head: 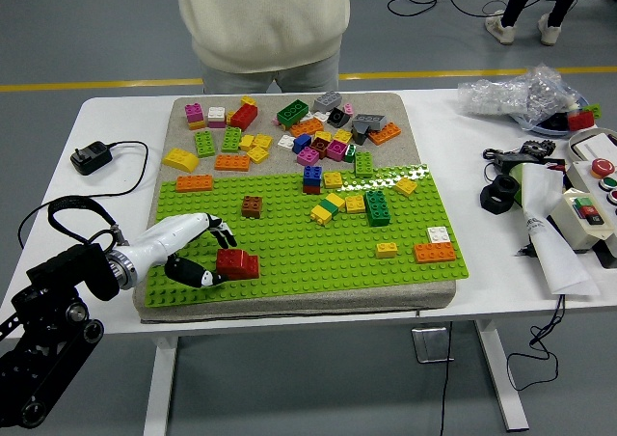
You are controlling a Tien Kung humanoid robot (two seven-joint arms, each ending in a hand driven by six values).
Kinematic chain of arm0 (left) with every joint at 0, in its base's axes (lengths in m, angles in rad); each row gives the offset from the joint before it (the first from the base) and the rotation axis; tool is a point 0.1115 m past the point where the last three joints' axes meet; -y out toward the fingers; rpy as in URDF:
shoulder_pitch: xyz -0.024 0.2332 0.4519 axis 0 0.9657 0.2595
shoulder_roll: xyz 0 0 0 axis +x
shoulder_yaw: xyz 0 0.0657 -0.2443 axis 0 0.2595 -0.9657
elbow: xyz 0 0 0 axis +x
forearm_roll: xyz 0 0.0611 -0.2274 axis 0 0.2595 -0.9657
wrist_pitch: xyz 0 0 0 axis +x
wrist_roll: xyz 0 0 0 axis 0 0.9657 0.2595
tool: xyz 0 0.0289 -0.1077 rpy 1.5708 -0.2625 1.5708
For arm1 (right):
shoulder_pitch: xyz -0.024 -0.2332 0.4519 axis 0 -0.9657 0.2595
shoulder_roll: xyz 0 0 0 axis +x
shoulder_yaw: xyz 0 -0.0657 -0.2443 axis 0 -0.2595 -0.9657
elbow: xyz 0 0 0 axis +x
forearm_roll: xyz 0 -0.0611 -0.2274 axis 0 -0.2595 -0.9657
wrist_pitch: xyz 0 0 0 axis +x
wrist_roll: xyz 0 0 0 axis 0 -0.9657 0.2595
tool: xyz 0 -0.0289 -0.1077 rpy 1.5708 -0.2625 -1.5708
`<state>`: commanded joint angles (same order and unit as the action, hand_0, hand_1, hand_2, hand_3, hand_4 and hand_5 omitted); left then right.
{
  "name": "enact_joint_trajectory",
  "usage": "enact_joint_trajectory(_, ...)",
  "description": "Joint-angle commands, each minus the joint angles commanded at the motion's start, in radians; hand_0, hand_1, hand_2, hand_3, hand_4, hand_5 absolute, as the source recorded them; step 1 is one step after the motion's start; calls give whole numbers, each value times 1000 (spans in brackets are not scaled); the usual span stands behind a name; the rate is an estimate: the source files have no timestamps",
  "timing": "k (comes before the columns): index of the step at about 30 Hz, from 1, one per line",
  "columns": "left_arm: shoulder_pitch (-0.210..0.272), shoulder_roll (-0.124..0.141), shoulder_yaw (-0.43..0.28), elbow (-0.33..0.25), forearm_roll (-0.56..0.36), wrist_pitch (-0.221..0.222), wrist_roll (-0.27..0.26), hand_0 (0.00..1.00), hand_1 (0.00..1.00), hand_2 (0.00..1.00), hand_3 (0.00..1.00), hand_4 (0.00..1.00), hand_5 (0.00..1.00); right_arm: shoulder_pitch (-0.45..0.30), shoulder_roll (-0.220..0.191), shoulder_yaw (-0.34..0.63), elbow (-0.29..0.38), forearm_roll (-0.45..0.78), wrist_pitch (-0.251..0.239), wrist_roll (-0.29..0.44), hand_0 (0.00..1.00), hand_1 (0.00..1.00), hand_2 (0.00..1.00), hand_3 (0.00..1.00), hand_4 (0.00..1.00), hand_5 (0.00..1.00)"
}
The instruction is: Pick up the brick,pile it on top of brick,press brick,pick up the brick,pile it on top of brick,press brick
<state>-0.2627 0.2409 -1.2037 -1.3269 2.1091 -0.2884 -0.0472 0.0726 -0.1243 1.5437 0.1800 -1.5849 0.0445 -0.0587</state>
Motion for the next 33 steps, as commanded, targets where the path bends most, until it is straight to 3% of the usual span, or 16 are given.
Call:
enact_joint_trajectory(22, 8, 5, -1, -14, 0, -3, 1, 825, 780, 654, 623, 904, 173, -1, 1, 1, 0, -1, 0, -1, 763, 679, 723, 744, 998, 689)
enact_joint_trajectory(33, 5, 5, -19, -29, -6, 28, -7, 837, 789, 665, 624, 907, 175, -1, 1, 3, 0, -1, 0, -3, 763, 679, 723, 744, 998, 689)
